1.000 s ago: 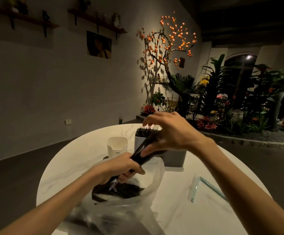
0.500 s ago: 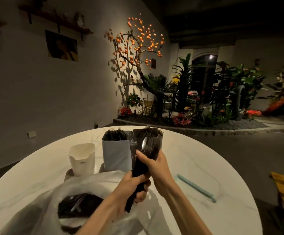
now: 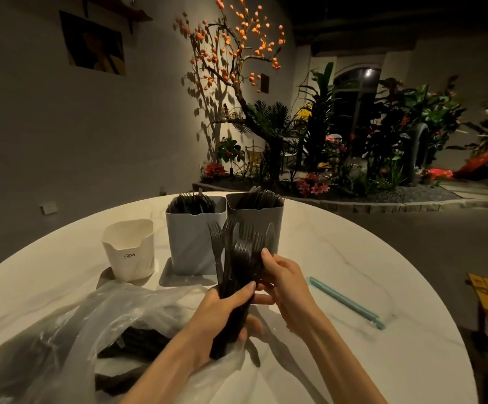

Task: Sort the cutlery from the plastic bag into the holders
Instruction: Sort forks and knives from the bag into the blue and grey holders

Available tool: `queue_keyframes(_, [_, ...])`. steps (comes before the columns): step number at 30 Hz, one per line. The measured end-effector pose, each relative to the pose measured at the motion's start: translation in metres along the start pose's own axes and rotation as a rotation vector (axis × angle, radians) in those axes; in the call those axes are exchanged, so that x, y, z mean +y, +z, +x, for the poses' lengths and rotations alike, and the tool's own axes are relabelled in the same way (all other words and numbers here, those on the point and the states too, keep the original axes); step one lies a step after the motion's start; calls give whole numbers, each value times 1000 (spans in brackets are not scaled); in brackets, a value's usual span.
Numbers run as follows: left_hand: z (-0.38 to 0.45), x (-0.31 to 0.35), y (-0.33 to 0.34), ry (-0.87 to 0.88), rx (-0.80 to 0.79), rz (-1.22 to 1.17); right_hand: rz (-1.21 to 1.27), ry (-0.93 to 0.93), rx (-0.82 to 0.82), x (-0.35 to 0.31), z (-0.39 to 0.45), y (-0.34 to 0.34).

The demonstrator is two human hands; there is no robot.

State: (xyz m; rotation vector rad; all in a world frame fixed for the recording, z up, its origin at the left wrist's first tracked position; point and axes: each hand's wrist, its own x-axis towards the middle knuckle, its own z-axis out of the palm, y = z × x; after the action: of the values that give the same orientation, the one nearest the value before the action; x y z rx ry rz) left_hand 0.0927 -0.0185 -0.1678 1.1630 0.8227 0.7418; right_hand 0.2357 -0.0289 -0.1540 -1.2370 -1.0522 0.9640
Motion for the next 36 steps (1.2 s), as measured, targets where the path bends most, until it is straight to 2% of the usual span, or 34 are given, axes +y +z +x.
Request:
queue_keyframes(4, [-2, 1, 2, 9, 38, -51, 17, -25, 9, -4, -3, 0])
queue_keyframes(10, [-7, 1, 1, 22, 28, -43, 101, -39, 163, -4, 0, -3])
queue_keyframes(14, [-10, 4, 1, 8, -45, -41, 87, -41, 66, -5, 0, -4])
queue_keyframes(17, [-6, 3, 2, -20, -56, -118, 144, -99, 220, -7, 1, -6])
queue_keyframes(21, [2, -2, -1, 9, 73, -179, 448, -119, 409, -17, 2, -19])
queue_keyframes(24, [0, -2, -6, 5, 56, -130, 453, -45, 273, -21, -2, -19])
queue_keyframes(26, [-1, -1, -8, -25, -13, -98, 315, -4, 135, -21, -7, -12])
queue_keyframes(28, [-2, 0, -9, -42, -81, -120, 161, 4, 67, -18, -11, -4])
queue_keyframes(32, [-5, -2, -10, -66, -242, -309, 9, -21, 46, -12, -15, 1])
queue_keyframes(36, [-5, -3, -10, -66, -250, -306, 67, 3, 79, -14, -13, -4])
